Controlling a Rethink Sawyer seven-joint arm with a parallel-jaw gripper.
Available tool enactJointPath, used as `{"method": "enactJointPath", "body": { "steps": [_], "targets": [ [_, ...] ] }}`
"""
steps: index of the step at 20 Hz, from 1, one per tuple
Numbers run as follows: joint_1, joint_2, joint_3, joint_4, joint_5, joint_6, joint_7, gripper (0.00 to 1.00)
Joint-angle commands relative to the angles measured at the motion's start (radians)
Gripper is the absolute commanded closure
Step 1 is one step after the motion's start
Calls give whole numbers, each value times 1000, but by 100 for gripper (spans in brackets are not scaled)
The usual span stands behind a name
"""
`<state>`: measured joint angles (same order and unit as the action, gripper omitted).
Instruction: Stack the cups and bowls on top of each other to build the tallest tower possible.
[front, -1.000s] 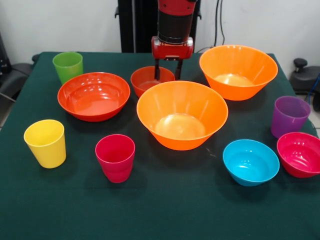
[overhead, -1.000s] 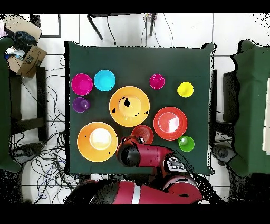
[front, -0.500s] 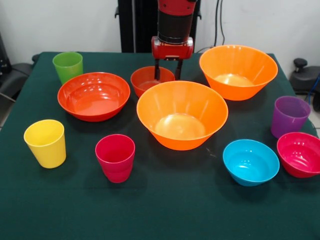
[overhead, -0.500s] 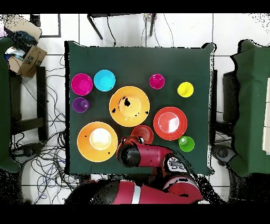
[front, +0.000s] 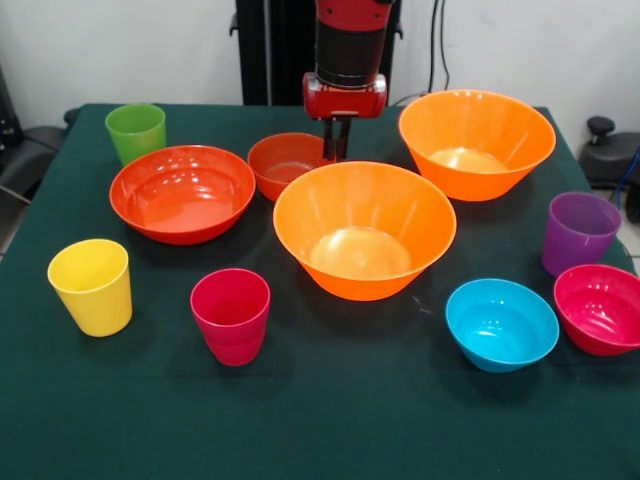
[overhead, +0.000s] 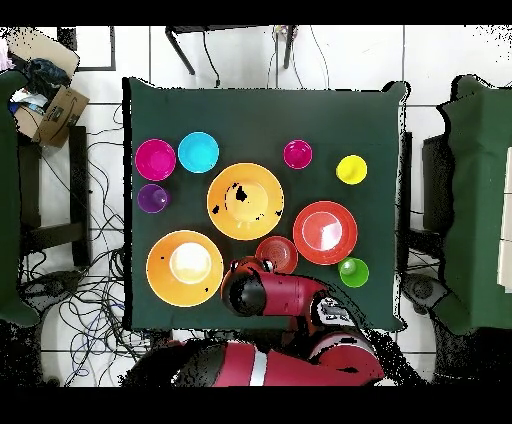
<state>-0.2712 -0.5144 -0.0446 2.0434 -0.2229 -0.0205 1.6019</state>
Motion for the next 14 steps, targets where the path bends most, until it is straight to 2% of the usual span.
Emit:
{"method": "enactJointPath", "body": {
  "steps": [1, 4, 9, 14],
  "targets": [
    [12, 17, 54, -34, -30, -17, 125, 100],
    [47, -2, 16, -49, -26, -26, 126, 100],
    [49, -32, 28, -36, -21, 8, 122, 100],
    [24, -158, 83, 9, 17, 129, 120, 100]
  ]
}}
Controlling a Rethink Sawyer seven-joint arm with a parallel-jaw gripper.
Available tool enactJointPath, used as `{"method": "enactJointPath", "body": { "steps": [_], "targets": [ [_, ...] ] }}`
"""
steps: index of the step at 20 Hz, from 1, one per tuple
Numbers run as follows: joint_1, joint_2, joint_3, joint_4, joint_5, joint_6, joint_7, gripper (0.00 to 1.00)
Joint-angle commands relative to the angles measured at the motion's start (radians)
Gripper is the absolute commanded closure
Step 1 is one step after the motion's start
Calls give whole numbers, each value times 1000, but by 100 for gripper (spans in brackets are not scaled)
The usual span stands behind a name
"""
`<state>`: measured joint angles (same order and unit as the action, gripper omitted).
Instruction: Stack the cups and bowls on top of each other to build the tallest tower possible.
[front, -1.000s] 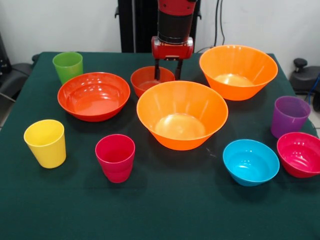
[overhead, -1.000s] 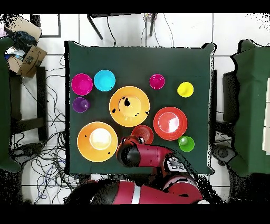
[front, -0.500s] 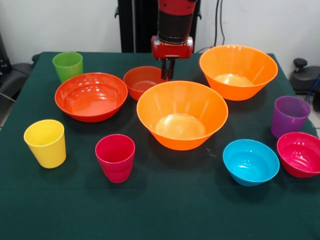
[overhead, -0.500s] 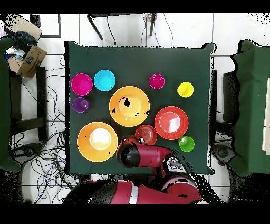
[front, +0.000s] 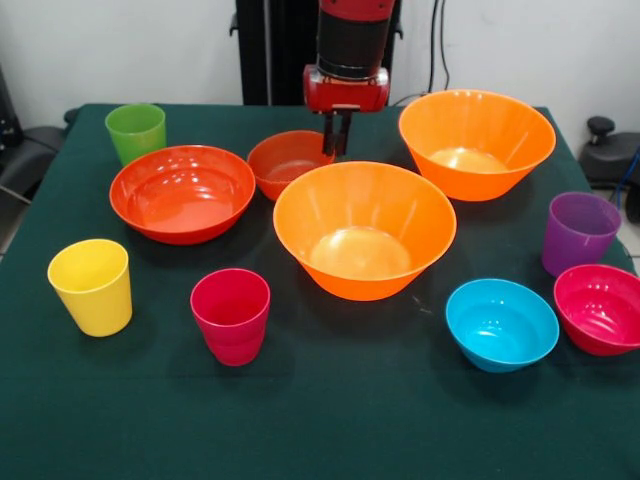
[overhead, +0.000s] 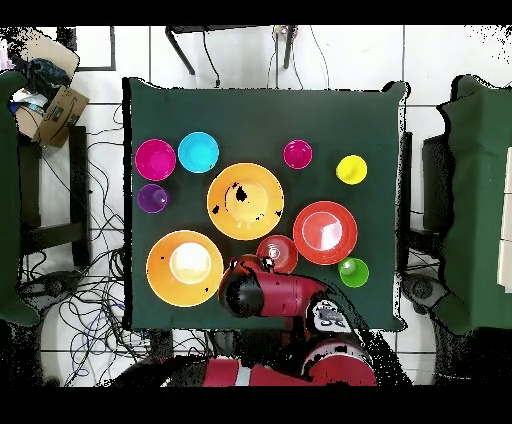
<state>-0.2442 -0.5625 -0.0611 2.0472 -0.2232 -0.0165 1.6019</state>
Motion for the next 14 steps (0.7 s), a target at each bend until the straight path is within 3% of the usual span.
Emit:
{"method": "enactJointPath", "body": {
  "steps": [1, 4, 10, 14],
  "targets": [
    [-2, -146, 103, 13, 27, 158, 116, 100],
    [-6, -231, 116, 16, 47, 264, 90, 100],
    [-35, -260, 159, -11, 55, 341, 72, 100],
    [27, -337, 106, -69, 92, 528, 82, 100]
  ]
}}
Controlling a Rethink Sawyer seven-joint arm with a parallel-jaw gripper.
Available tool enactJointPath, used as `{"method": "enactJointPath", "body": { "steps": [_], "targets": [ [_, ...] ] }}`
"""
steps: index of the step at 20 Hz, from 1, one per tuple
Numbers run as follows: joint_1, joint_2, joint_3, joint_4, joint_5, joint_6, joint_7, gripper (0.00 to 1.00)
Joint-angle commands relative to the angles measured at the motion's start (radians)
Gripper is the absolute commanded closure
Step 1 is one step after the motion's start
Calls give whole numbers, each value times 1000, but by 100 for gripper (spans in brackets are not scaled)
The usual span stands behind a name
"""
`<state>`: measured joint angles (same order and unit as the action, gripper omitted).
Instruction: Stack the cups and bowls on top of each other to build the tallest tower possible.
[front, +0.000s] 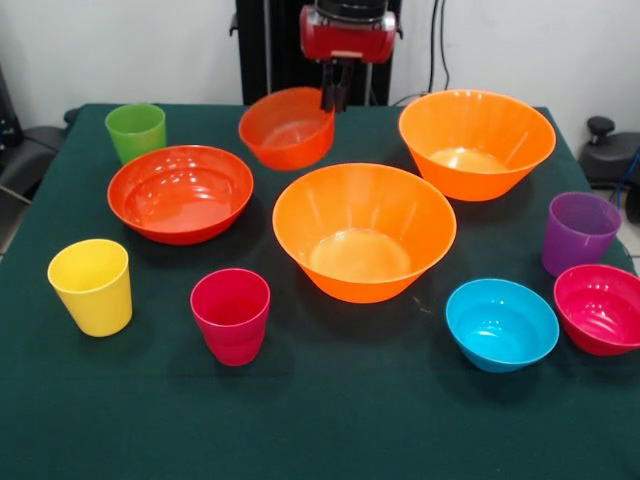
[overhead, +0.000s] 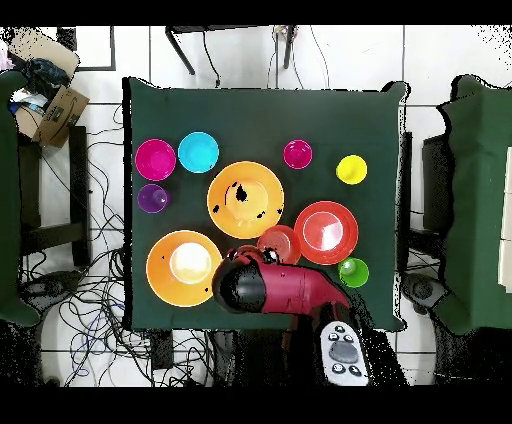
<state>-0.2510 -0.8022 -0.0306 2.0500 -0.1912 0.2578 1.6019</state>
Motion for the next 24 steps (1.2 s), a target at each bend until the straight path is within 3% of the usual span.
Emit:
{"method": "enactJointPath", "body": {
  "steps": [1, 12, 24],
  "targets": [
    [49, -101, 63, -87, 63, 276, 90, 100],
    [130, -36, 15, -191, 81, 269, 185, 100],
    [106, 17, -12, -192, 17, 208, 119, 100]
  ]
}}
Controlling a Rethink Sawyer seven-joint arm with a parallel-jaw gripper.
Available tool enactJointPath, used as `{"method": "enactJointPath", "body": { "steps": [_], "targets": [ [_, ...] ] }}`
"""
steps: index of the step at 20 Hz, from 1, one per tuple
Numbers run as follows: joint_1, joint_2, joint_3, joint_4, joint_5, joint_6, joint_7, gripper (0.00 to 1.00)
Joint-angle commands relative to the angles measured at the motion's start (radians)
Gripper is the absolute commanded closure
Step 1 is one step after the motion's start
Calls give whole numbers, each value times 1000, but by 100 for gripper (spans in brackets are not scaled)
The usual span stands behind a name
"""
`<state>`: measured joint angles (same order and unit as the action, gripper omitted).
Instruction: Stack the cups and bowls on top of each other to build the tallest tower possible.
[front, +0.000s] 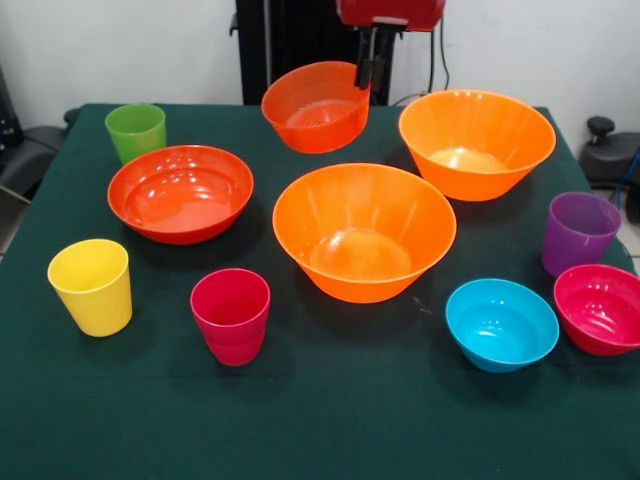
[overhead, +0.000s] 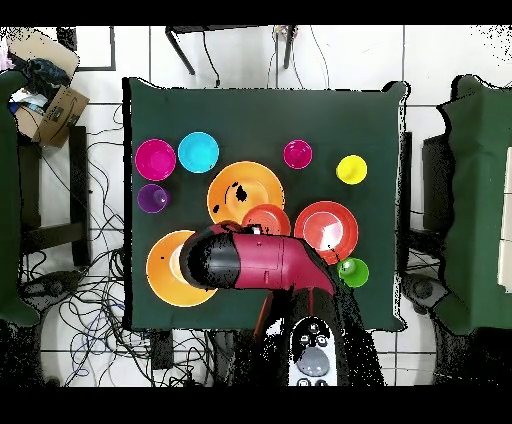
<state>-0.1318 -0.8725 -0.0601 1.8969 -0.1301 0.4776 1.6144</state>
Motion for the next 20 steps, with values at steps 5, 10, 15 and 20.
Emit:
{"method": "enactJointPath", "body": {
  "steps": [5, 10, 15, 20],
  "targets": [
    [-9, 107, 19, -66, -47, 1, 95, 100],
    [-20, 102, 29, -62, -48, 5, 72, 100],
    [-31, 113, 19, -64, -76, -4, 49, 100],
    [-59, 115, 36, -53, -92, -21, 14, 100]
  ]
}}
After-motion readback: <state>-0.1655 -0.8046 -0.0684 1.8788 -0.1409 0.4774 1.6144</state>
